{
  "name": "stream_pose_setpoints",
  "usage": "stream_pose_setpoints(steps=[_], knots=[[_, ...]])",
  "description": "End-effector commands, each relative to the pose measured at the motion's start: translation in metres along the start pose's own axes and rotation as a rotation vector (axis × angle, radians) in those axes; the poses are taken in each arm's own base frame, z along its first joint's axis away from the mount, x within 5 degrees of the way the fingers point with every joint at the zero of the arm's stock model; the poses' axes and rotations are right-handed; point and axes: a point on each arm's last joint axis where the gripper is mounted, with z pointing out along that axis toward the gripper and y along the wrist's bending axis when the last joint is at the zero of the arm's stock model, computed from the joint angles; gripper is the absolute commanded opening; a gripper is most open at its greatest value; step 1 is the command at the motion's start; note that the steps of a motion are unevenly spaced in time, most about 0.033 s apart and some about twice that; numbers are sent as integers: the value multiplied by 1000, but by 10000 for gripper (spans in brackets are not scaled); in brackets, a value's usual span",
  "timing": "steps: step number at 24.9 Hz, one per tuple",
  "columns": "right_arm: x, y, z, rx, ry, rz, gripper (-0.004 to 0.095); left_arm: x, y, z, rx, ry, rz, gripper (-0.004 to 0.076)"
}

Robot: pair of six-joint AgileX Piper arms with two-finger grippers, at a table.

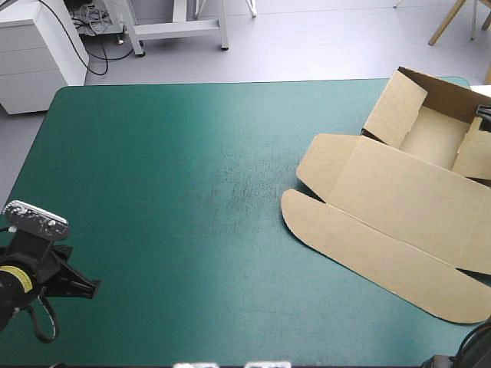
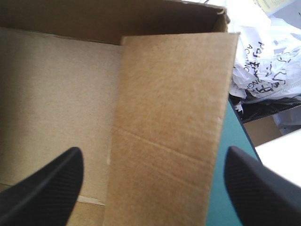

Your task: Fold the box

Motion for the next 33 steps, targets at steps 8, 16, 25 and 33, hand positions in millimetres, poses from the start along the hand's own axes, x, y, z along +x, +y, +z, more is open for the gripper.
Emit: stream_pose_setpoints(steps=[8,16,25,33], knots=[[-15,4,-50,5,-147,-40,936,-3,4,-4,-24,-5,-36,-8],[-14,22,-103,-91,-237,-100,406,-4,4,-4,-22,-18,-36,-8],[4,74,-158,-281,-240,-249,-4,-12,3,-5,-12,-104,-36,-8],[64,151,-212,-402,-205,-517,-4,12,0,0,-7,-118,-18,-8]])
